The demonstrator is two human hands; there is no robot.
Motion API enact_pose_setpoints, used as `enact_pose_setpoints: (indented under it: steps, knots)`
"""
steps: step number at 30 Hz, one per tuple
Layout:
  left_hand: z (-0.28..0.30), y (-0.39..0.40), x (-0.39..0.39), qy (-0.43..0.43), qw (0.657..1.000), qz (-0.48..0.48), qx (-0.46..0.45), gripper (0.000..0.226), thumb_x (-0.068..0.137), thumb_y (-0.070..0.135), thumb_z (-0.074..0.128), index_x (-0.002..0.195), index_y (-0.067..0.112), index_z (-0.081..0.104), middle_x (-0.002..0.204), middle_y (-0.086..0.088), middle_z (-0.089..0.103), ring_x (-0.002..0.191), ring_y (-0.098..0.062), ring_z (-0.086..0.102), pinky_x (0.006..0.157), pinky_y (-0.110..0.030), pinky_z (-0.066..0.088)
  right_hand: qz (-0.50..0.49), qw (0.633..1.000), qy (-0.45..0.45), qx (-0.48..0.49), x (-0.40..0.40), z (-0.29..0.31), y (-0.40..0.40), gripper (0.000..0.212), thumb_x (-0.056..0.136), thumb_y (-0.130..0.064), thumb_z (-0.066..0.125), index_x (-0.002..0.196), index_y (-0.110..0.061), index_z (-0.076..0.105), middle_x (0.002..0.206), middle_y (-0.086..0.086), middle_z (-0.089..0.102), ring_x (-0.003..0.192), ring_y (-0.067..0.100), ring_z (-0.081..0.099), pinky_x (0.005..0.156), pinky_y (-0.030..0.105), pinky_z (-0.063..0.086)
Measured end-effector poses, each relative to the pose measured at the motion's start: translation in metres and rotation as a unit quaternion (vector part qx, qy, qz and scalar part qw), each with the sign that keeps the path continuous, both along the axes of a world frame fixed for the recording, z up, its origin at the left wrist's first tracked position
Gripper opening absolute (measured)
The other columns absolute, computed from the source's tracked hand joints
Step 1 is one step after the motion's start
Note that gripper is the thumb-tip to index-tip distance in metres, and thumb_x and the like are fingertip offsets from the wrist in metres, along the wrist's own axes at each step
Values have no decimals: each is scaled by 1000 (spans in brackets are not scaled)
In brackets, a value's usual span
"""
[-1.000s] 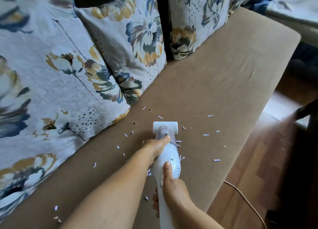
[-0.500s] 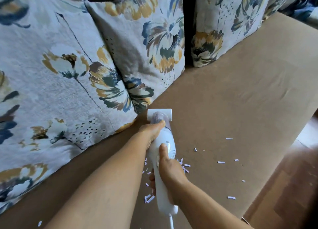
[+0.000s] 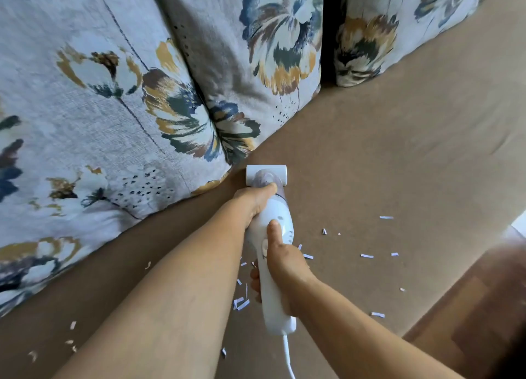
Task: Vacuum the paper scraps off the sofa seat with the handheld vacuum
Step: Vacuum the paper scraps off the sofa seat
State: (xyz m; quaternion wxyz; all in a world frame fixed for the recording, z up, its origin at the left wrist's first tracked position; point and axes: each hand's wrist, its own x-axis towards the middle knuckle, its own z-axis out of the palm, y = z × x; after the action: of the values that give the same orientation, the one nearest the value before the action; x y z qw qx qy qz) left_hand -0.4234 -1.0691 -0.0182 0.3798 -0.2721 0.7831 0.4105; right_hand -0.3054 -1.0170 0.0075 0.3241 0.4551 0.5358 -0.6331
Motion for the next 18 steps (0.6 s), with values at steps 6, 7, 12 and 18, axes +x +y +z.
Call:
enact_pose_setpoints:
  steps: [6, 7, 12, 18]
  knots:
    - [1, -2, 46, -19, 999, -22, 14, 84, 74, 60, 58, 135, 3, 51, 129, -15, 60, 114, -31, 61, 101, -37, 47, -24, 999, -28, 2, 47, 8, -11, 76, 90, -69, 33, 93, 0, 63, 53, 9, 59, 37, 22, 54, 48, 25, 47]
    - [1, -4, 53, -21, 999, -26, 16, 78, 80, 57, 57, 135, 2, 51, 130, -16, 59, 116, -30, 60, 103, -35, 46, -30, 999, -30, -2, 55, 9, -14, 75, 90, -70, 32, 93, -1, 62, 53, 9, 58, 36, 21, 53, 47, 24, 46]
    - [4, -20, 101, -38, 998, -56, 17, 74, 82, 57, 56, 135, 6, 52, 129, -13, 60, 112, -30, 60, 90, -32, 45, -61, 998, -27, 6, 106, 20, -39, 75, 90, -70, 32, 87, -1, 61, 47, 9, 58, 38, 22, 55, 45, 23, 46]
    - [7, -47, 156, -19, 993, -115, -9, 79, 81, 60, 53, 141, 9, 47, 139, -11, 53, 122, -28, 55, 99, -35, 43, -89, 996, -30, 9, 161, 31, -71, 76, 91, -69, 30, 79, -1, 62, 57, 11, 59, 44, 23, 55, 48, 25, 47]
